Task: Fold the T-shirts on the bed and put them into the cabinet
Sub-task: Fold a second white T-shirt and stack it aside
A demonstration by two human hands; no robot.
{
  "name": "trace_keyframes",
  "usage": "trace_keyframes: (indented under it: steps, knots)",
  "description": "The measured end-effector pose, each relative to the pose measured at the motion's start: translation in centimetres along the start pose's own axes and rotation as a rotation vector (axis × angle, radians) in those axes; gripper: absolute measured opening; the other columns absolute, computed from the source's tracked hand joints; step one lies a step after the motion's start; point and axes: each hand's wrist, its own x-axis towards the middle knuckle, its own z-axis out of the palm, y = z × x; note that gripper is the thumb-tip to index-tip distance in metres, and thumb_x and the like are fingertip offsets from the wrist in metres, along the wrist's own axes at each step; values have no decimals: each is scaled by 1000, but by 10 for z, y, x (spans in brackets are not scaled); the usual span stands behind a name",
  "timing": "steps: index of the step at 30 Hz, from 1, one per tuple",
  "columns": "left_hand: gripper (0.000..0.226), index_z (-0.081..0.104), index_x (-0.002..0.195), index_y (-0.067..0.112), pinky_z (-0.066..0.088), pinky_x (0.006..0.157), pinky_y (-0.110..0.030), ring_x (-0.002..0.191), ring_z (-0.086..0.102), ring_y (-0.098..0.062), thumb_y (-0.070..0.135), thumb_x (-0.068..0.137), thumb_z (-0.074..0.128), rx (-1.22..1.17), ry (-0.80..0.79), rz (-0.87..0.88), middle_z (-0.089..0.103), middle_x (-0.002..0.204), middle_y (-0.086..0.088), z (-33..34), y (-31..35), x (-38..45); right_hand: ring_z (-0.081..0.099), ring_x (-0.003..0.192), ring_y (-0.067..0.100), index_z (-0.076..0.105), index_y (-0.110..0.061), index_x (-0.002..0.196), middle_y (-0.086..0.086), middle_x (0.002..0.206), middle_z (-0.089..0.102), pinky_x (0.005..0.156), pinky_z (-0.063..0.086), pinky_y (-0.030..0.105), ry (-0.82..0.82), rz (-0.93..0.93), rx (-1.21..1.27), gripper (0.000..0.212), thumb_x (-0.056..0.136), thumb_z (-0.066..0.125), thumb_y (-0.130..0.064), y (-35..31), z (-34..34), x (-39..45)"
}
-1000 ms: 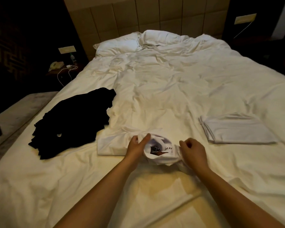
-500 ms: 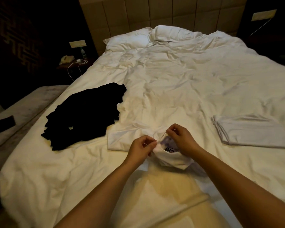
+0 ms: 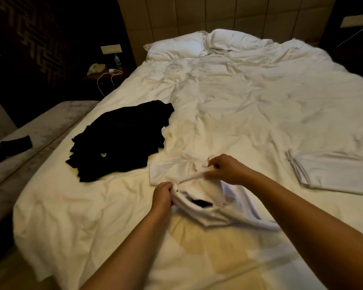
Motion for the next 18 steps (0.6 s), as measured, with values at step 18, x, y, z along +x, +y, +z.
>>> trace_keyframes:
  steps: [18]
  knots:
    - [20,62,114,10,46,79,-31,103,65,-29,19,96,62,-143,288,186,68,107,-7,-40,-18,18,58,113,18,60,-19,128,2,126,62,97,45,32,239,49,322,34,94,65,-22,-14,39,29]
